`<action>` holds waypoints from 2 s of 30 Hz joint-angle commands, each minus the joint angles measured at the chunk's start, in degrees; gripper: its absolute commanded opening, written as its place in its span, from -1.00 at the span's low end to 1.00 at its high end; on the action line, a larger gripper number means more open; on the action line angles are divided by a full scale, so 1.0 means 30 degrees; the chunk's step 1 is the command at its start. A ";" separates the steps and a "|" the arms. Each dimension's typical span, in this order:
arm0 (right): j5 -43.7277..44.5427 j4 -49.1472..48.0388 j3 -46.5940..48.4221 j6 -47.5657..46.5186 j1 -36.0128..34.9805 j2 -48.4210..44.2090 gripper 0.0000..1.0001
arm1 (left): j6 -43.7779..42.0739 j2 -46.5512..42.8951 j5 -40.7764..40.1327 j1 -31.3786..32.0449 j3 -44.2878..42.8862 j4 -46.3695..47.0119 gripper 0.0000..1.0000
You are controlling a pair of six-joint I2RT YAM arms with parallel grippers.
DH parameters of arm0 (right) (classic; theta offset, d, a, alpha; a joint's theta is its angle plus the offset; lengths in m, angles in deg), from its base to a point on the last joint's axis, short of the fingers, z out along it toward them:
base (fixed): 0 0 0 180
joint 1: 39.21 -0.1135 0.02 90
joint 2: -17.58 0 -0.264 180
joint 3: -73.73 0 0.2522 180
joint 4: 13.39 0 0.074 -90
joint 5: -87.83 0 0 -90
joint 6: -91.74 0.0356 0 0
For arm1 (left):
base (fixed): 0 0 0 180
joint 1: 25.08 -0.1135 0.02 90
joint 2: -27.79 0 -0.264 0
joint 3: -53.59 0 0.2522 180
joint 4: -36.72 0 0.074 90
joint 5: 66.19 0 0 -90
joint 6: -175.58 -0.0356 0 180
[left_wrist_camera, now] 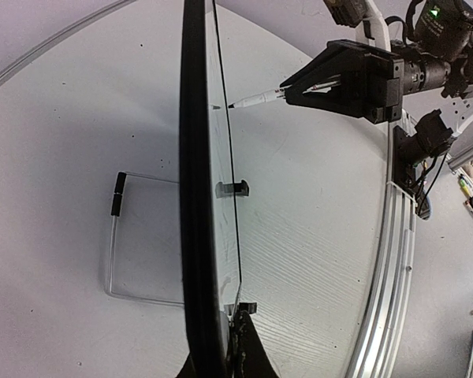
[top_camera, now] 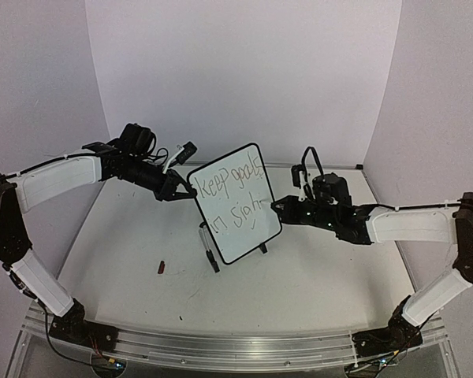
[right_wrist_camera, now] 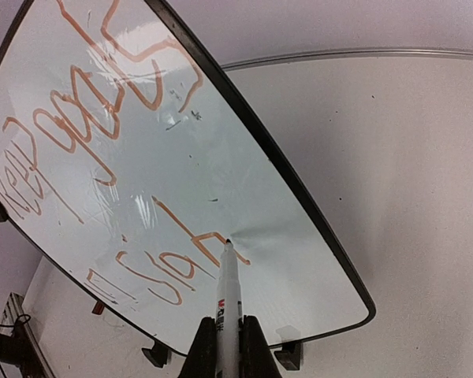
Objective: Write a sentence on the whiteboard
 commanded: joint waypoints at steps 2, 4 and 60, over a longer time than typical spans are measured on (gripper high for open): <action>0.0039 -0.0326 0.0928 -0.0407 0.0082 0.0465 -1.00 | -0.0641 0.0202 -0.0444 0.0114 0.0002 -0.0018 -1.00; 0.0151 -0.0330 0.0983 -0.0363 0.0082 0.0546 -1.00 | -0.0676 0.0193 -0.0461 0.0089 0.0002 -0.0018 -1.00; 0.1130 -0.0638 0.1524 -0.0357 0.0084 0.0559 -1.00 | -0.0700 0.0222 -0.0556 0.0099 0.0002 -0.0041 -1.00</action>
